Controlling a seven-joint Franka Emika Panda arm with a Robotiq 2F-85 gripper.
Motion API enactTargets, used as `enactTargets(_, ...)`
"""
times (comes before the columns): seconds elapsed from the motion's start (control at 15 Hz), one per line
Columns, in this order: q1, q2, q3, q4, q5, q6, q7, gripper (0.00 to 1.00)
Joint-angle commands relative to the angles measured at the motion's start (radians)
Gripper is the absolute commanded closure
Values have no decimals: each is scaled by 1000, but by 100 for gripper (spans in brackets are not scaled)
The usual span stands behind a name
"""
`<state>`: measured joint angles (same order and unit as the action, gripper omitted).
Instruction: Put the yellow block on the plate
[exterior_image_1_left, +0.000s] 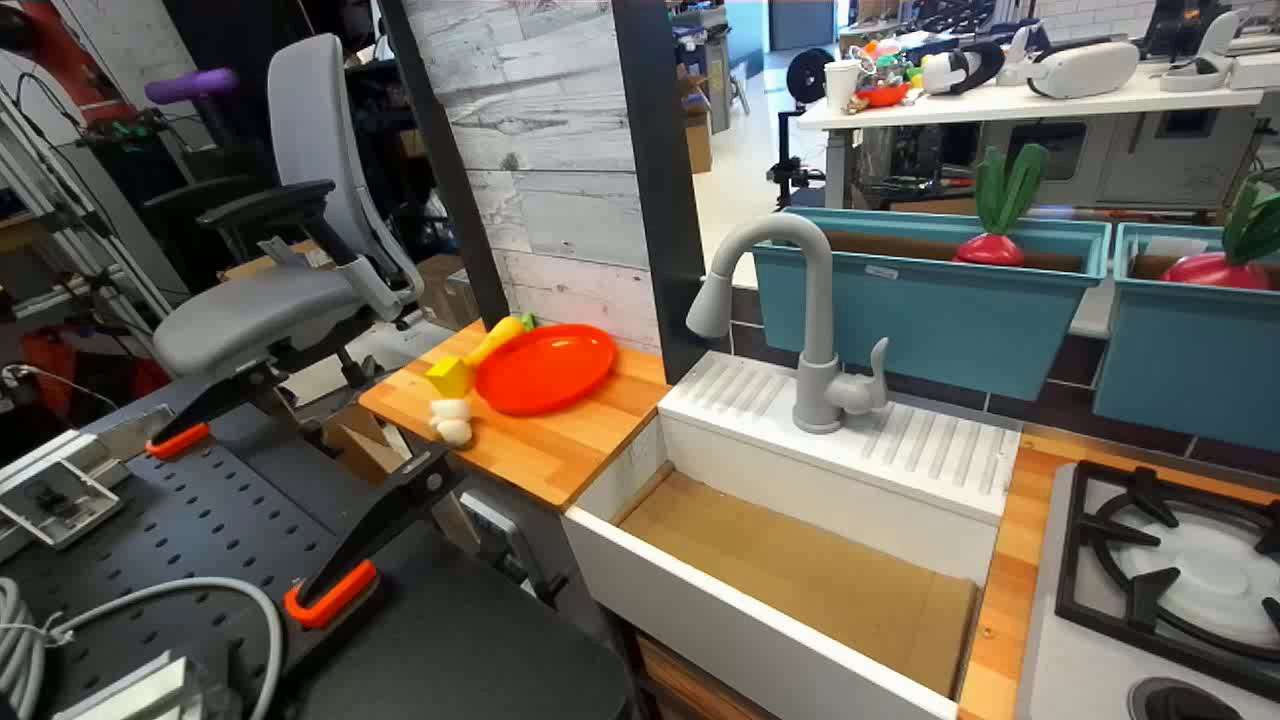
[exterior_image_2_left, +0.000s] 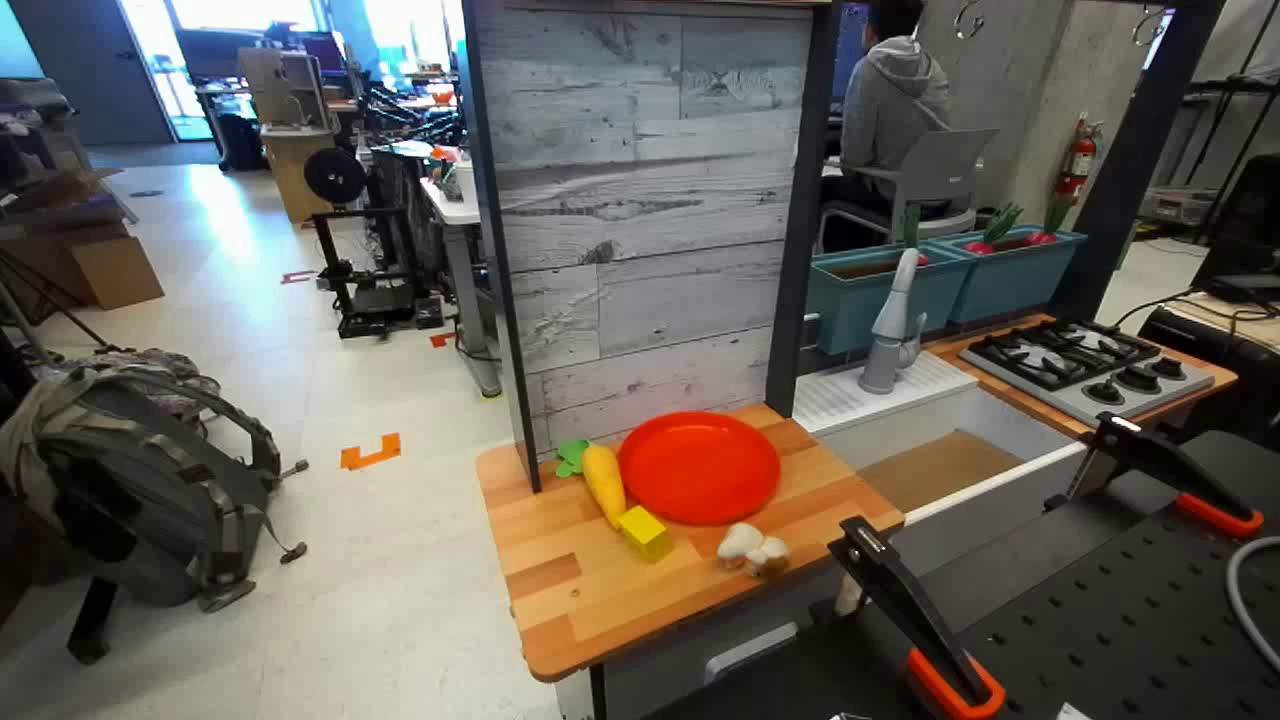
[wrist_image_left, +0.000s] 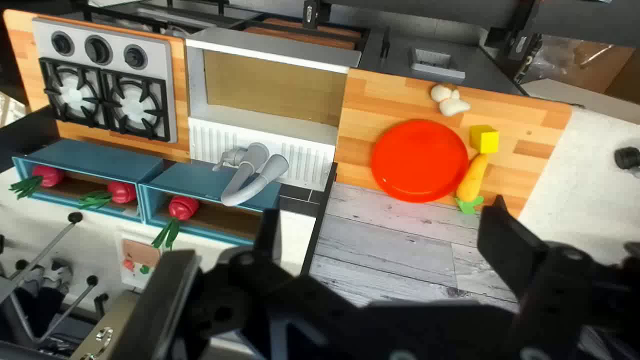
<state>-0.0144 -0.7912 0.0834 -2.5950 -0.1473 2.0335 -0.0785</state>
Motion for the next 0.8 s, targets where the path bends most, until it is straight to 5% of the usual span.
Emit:
enactTargets(0.0, 18, 2, -14, 2, -13, -3, 11, 0)
enactTargets(0.73, 47, 118, 8, -10, 32, 115, 95, 0)
